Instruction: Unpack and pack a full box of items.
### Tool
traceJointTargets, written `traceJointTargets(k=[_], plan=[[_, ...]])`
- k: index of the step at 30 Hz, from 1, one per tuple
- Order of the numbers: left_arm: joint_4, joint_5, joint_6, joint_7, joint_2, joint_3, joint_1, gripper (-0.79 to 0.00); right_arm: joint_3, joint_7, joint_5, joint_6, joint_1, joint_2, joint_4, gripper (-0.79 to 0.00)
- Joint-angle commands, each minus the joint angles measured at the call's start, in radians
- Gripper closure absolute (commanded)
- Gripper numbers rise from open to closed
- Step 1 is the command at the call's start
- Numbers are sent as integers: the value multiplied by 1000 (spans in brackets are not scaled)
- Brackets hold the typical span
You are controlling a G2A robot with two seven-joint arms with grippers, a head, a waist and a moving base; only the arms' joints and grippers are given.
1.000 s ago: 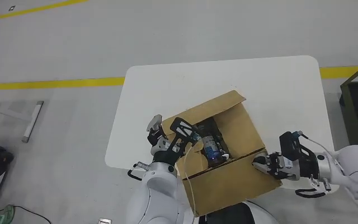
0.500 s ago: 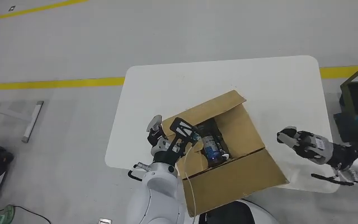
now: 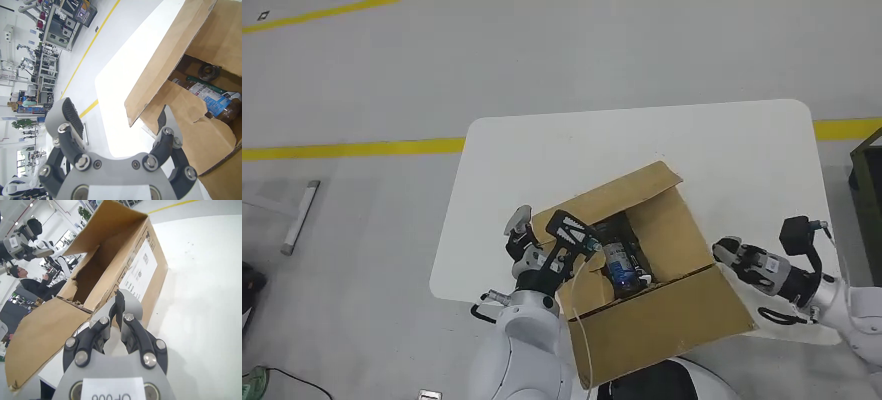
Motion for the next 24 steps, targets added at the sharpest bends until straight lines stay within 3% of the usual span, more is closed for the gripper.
traceJointTargets(k=[1, 13, 22, 23, 24], plan=[[0, 0, 0, 0, 0, 0, 0, -785, -12, 11, -19, -3, 3, -1, 2, 0], [0, 0, 0, 0, 0, 0, 0, -785, -73, 106, -71, -30, -29, 0, -62, 0], [0, 0, 0, 0, 0, 0, 0, -785, 147, -80, -281, 54, -82, 3, -235, 0], [0, 0, 0, 0, 0, 0, 0, -785, 157, -87, -316, 60, -77, 3, -254, -77], [0, 0, 0, 0, 0, 0, 0, -785, 162, -82, -365, 62, -67, 4, -277, -228]])
